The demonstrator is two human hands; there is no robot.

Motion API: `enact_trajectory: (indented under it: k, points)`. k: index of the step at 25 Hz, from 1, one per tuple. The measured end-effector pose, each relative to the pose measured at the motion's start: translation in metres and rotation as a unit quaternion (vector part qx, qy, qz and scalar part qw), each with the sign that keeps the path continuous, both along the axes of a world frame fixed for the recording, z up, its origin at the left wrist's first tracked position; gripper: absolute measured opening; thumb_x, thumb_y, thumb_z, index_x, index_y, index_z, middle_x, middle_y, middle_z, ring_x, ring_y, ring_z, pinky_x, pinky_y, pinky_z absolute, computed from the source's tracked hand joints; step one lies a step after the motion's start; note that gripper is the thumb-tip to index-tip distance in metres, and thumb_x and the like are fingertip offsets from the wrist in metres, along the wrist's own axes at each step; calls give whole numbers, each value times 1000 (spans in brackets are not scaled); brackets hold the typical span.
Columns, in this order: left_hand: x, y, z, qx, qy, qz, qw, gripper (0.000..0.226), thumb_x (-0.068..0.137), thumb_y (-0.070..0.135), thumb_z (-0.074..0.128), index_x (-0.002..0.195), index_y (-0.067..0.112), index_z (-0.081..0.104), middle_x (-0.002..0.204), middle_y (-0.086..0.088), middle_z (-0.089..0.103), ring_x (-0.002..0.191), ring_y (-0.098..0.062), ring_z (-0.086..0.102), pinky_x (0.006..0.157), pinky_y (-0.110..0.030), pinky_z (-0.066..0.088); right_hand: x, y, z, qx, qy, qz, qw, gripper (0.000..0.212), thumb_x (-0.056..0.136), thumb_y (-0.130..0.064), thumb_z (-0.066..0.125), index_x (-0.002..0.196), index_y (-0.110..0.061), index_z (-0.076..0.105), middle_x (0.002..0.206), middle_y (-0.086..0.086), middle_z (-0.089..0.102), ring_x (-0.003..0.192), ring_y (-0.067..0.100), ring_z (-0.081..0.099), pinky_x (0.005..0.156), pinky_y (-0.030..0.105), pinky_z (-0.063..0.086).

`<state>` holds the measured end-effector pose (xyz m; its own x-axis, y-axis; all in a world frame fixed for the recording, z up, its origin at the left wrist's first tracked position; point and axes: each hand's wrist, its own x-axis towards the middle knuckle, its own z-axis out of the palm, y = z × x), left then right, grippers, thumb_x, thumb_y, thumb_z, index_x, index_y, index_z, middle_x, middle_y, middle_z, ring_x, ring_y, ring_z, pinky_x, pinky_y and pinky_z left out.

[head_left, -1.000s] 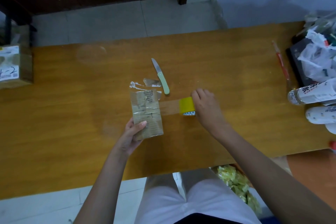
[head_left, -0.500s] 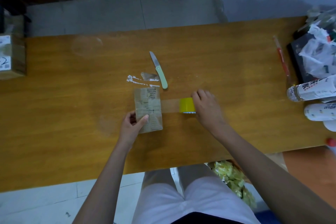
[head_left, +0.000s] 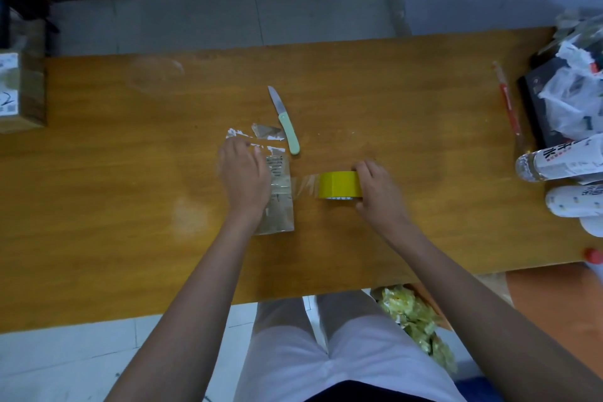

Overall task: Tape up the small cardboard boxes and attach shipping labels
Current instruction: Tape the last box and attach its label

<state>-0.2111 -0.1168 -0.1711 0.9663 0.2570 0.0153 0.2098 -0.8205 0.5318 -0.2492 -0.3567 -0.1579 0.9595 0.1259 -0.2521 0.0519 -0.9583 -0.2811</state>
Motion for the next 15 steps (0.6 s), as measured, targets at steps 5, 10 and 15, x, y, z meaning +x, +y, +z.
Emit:
enact_trajectory:
  k: [5, 10, 15]
  points:
    - [8, -16, -26, 130, 99, -20, 986, 44, 105, 25, 23, 112, 1, 59, 111, -15, 60, 104, -29, 51, 88, -39, 40, 0, 0, -2, -15, -9, 7, 1000, 53, 61, 3, 69, 110, -11, 54, 108, 9, 54, 98, 31, 52, 70, 37, 44]
    - [11, -13, -28, 134, 84, -42, 986, 43, 104, 21, 25, 98, -3, 60, 97, -19, 60, 93, -32, 52, 82, -42, 44, 6, -6, 4, -50, -23, 37, 998, 50, 65, 4, 66, 113, -8, 55, 110, 12, 55, 98, 33, 52, 76, 43, 44]
    - [14, 28, -33, 146, 85, -22, 985, 42, 104, 16, 26, 97, -6, 60, 97, -24, 59, 95, -37, 52, 92, -42, 36, 20, -29, 9, -129, -76, 32, 988, 41, 68, 4, 64, 108, -5, 59, 109, 15, 58, 95, 37, 55, 75, 43, 39]
